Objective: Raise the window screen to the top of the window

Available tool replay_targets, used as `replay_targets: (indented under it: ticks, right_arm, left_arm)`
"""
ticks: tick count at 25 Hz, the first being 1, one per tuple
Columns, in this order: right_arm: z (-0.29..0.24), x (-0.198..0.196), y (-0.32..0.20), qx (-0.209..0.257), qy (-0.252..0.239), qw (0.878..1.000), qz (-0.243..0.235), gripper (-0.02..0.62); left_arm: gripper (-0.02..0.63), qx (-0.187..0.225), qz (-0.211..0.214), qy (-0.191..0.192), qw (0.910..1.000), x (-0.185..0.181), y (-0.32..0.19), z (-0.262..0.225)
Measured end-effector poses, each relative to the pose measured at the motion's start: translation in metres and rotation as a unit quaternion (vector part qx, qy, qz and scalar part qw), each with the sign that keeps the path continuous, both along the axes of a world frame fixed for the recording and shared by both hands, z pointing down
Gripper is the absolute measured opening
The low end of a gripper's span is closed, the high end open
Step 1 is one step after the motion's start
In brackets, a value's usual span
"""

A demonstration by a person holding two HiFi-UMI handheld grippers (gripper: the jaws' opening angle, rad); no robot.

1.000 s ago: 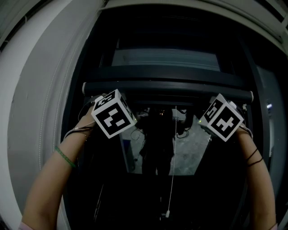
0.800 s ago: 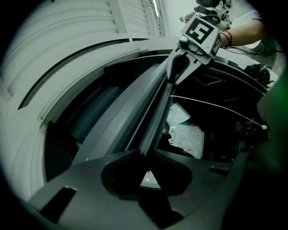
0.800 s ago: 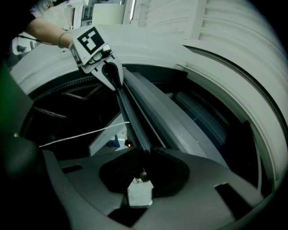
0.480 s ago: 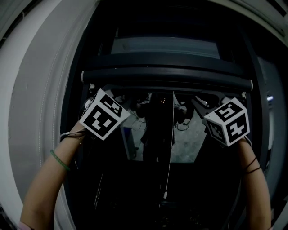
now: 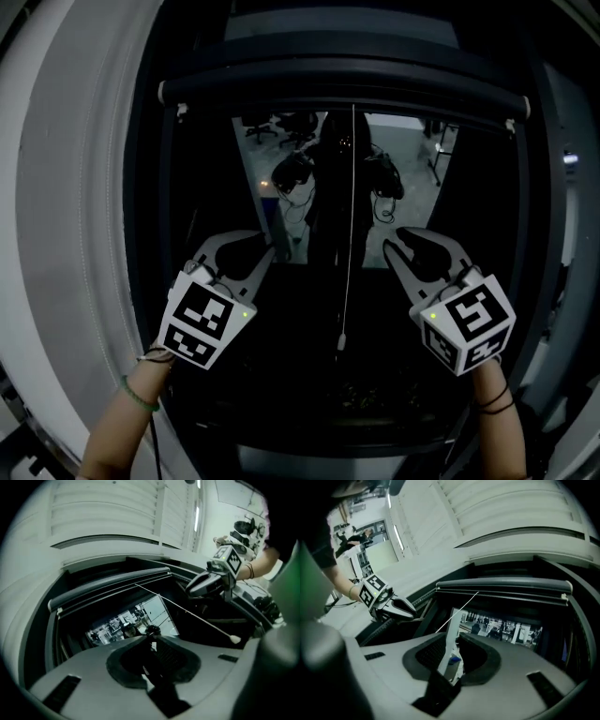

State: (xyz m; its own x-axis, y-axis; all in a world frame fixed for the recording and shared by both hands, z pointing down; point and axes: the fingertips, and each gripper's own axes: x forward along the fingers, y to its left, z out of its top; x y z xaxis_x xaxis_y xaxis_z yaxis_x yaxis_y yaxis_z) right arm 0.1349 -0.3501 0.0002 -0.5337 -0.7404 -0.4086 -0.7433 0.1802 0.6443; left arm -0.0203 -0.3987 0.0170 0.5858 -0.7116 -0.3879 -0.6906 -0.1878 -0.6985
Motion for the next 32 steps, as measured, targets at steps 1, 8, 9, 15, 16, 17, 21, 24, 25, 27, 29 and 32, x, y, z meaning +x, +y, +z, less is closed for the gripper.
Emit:
replay_targets:
  ticks: [1,8,9,15,16,17,21,24,25,27,29,32]
  right_arm:
    - [0.018,-0.001,0.003,-0.013,-0.006,1.0,-0.007,0.077]
    - [0.15,0.002,0.023,-0.088,-0.053,0.994,-0.044,0.077]
    - [0.169,0.002,0.028,-0.098,-0.059,0.992,-0.046,0.077]
    - [0.287,-0.02,0.065,-0.17,-0.085,0.98,-0.064,0.077]
    - [0.304,-0.025,0.071,-0.182,-0.09,0.977,-0.067,0.077]
    - [0.319,-0.03,0.077,-0.192,-0.096,0.974,-0.072,0.077]
    - [0.366,-0.044,0.103,-0.235,-0.13,0.96,-0.082,0.077]
    - [0.394,-0.053,0.128,-0.26,-0.145,0.952,-0.076,0.077]
    - [0.403,-0.056,0.136,-0.266,-0.147,0.95,-0.071,0.077]
    - [0.419,-0.062,0.154,-0.277,-0.154,0.947,-0.059,0.077]
    - [0.436,-0.068,0.172,-0.286,-0.167,0.942,-0.047,0.077]
    - [0.453,-0.088,0.208,-0.301,-0.194,0.933,-0.039,0.077]
  left_arm:
    - [0.06,-0.017,0.016,0.019,0.9995,0.001,0.005,0.02]
    - [0.06,-0.1,0.056,0.088,0.9895,0.013,0.049,0.162]
    - [0.06,-0.108,0.055,0.093,0.9883,0.015,0.058,0.18]
    - [0.06,-0.195,0.042,0.134,0.9706,0.011,0.111,0.287]
    - [0.06,-0.21,0.039,0.137,0.9672,0.01,0.117,0.304]
    - [0.06,-0.223,0.035,0.138,0.9643,0.01,0.124,0.319]
    - [0.06,-0.265,0.025,0.146,0.953,0.006,0.155,0.367]
    - [0.06,-0.301,0.026,0.173,0.9374,0.001,0.177,0.403]
    - [0.06,-0.31,0.026,0.179,0.9332,-0.002,0.185,0.413]
    - [0.06,-0.327,0.025,0.187,0.926,-0.008,0.201,0.432]
    - [0.06,-0.344,0.029,0.193,0.9186,-0.015,0.22,0.448]
    - [0.06,-0.369,0.039,0.197,0.9074,-0.029,0.256,0.47]
